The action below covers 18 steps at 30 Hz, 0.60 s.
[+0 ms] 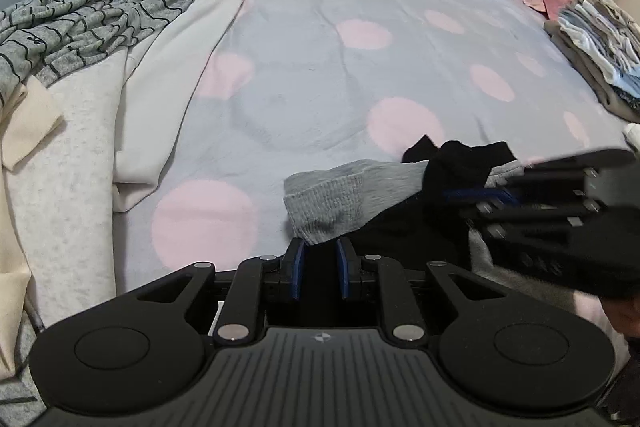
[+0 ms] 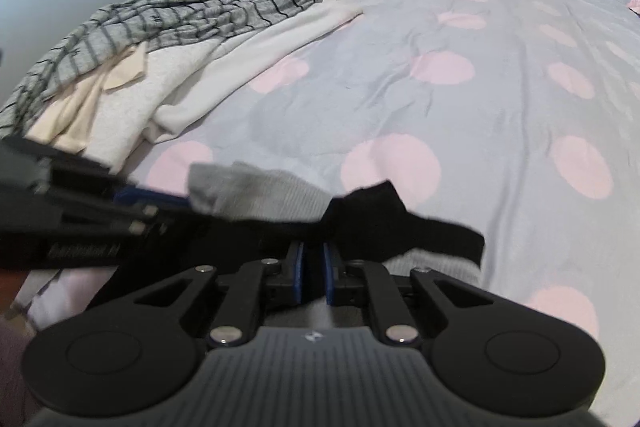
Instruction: Fold clothes
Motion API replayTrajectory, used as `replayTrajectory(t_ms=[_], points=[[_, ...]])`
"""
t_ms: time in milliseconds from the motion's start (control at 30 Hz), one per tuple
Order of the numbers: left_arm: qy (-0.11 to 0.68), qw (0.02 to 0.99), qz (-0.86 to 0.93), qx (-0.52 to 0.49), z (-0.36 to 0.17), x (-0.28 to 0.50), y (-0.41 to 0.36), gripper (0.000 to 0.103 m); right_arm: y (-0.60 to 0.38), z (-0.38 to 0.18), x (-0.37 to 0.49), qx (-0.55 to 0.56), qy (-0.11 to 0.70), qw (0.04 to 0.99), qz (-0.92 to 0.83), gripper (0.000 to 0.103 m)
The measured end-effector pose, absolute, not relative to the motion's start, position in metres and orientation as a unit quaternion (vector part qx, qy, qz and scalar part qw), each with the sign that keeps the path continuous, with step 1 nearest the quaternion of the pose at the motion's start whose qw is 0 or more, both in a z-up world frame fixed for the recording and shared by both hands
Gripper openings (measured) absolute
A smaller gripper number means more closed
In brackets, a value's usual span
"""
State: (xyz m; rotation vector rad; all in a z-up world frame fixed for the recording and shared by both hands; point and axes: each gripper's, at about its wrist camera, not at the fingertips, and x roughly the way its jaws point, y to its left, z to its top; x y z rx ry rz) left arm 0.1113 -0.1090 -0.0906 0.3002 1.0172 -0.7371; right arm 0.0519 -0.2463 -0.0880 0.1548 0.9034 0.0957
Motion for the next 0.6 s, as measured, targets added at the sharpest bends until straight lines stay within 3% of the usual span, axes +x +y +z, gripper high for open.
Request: replayTrajectory(t_ms=[33,167,200,233,267,333,400,467,533,600], points=[[0.471,0.801,-0.341,0.143,-0.091,0.111,-0.11,0.027,-0.247,-0.09,0.056,0.077,0.435,0.896,0.044,0.009],[0.464,0.812,-0.329,0.13,-0.084,0.117,-0.107,0.033,-0.251,-0.089,0.064,0.096,0.429,0.897,0.034,0.008],[0.462,0.816,-0.326,0.119,-0.08,0.118,-0.104,0.041,-0.254,-0.084,0.059,0.102,0.424,0.899,0.031,0.008],[0.459,0.82,-0.323,0.107,-0.075,0.118,-0.101,0.049,-0.257,-0.08,0.055,0.109,0.418,0.901,0.027,0.012],[0.459,0.822,-0.324,0.094,-0.07,0.119,-0.097,0.052,-0.261,-0.075,0.05,0.115,0.413,0.903,0.024,0.015],[0.466,0.818,-0.33,0.072,-0.066,0.119,-0.091,0.056,-0.267,-0.065,0.041,0.128,0.402,0.907,0.016,0.034],[0.477,0.812,-0.333,0.058,-0.064,0.116,-0.085,0.059,-0.275,-0.056,0.028,0.138,0.394,0.909,0.004,0.043],[0.483,0.808,-0.333,0.05,-0.066,0.109,-0.079,0.06,-0.284,-0.051,0.013,0.143,0.392,0.909,-0.01,0.047],[0.488,0.806,-0.331,0.05,-0.069,0.101,-0.073,0.061,-0.294,-0.05,-0.003,0.148,0.395,0.907,-0.026,0.058],[0.494,0.804,-0.325,0.057,-0.074,0.094,-0.069,0.061,-0.304,-0.054,-0.016,0.163,0.402,0.9,-0.038,0.058]])
